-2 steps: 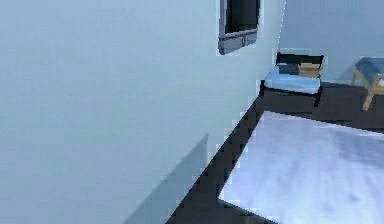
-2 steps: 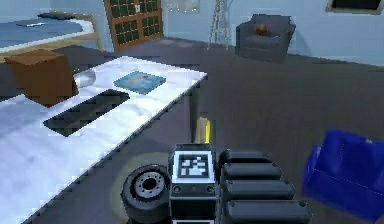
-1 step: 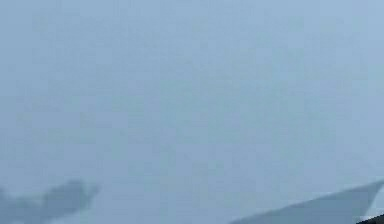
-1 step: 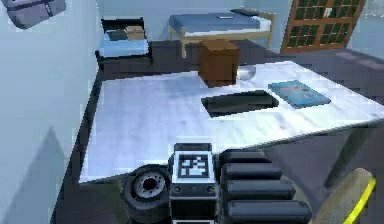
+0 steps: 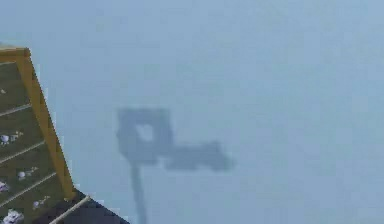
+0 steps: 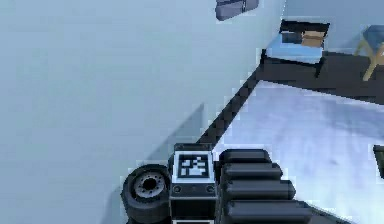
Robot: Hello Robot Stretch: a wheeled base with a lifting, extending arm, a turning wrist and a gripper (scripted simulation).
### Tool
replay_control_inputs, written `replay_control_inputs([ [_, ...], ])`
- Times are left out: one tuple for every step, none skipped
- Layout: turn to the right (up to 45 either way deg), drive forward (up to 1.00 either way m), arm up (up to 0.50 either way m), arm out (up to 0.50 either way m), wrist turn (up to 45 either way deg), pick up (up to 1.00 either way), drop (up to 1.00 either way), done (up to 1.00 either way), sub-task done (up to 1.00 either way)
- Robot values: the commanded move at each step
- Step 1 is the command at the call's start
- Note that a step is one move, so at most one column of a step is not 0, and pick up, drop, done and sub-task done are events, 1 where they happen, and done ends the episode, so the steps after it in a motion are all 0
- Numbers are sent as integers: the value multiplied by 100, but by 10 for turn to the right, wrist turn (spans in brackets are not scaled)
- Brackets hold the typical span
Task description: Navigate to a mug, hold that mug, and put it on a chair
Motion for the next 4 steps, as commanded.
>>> replay_control_inputs([
  [-450, 0, 0, 0, 0, 0, 0, 0, 0],
  [-270, 0, 0, 0, 0, 0, 0, 0, 0],
  [450, 0, 0, 0, 0, 0, 0, 0, 0],
  [450, 0, 0, 0, 0, 0, 0, 0, 0],
])
